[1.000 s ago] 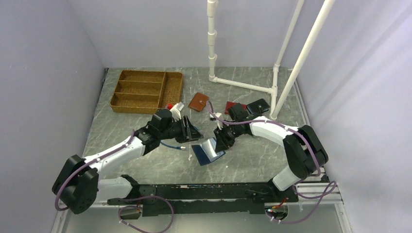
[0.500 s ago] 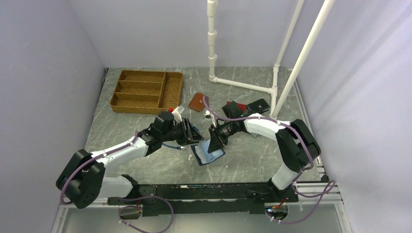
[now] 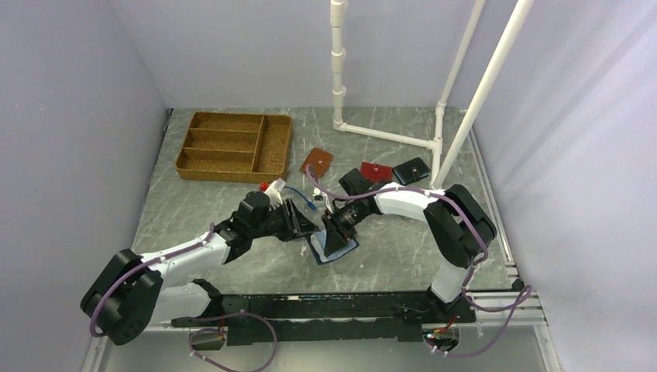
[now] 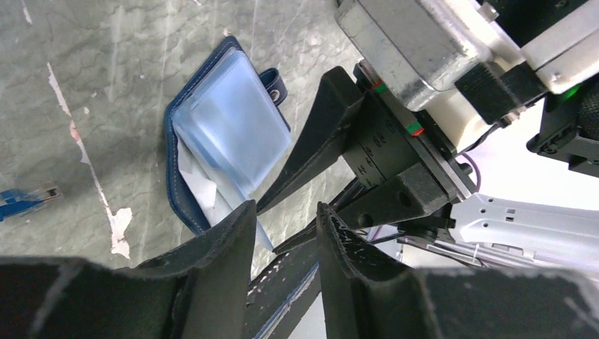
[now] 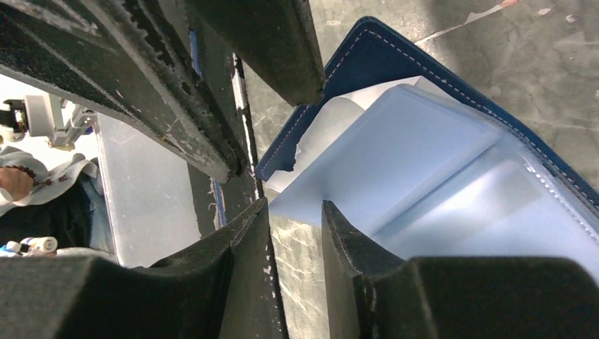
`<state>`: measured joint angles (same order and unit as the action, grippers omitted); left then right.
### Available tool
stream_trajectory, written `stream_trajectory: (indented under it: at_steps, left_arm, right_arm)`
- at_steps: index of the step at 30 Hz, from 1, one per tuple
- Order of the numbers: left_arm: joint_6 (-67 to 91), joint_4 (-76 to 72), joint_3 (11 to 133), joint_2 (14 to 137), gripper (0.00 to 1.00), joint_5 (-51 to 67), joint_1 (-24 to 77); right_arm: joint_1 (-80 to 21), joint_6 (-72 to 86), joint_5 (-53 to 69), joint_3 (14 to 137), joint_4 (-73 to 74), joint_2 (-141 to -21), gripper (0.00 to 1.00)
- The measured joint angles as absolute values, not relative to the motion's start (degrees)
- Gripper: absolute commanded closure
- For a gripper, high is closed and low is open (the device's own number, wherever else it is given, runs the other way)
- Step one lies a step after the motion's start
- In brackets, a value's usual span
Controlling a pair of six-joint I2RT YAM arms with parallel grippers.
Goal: Take the credit cards out of the card holder
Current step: Open the card holder at the center of the board.
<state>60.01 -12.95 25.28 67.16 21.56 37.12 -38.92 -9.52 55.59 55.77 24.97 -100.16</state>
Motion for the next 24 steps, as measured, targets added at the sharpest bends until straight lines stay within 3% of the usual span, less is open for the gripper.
stream_trajectory:
  at_steps: [3, 6, 11, 14, 24]
  left_arm:
    - [61.01, -15.64, 24.69, 67.11, 0.63, 21.63, 37.12]
    - [62.11, -19.35, 24.38, 67.51, 0.72, 22.00, 37.12]
    - [64.25, -26.26, 23.49, 69.80, 0.83, 22.63, 37.52]
    - [65.14, -28.60, 23.35, 72.58, 0.89, 22.61, 38.15]
    - [67.37, -32.32, 22.98, 80.34, 0.93, 22.48, 38.87]
  right_arm:
    - [-38.81, -10.87, 55.27, 56.45, 26.06, -100.16, 0.61]
    - [-38.76, -11.88, 54.52, 56.60, 26.57, -100.27, 0.64]
    - [-39.00, -12.71, 54.41, 57.32, 27.31, -103.15, 0.84]
    - [-39.22, -12.86, 54.46, 57.32, 27.94, -103.94, 0.91]
    - [-38.94, -12.88, 54.46, 57.39, 28.01, -103.94, 0.91]
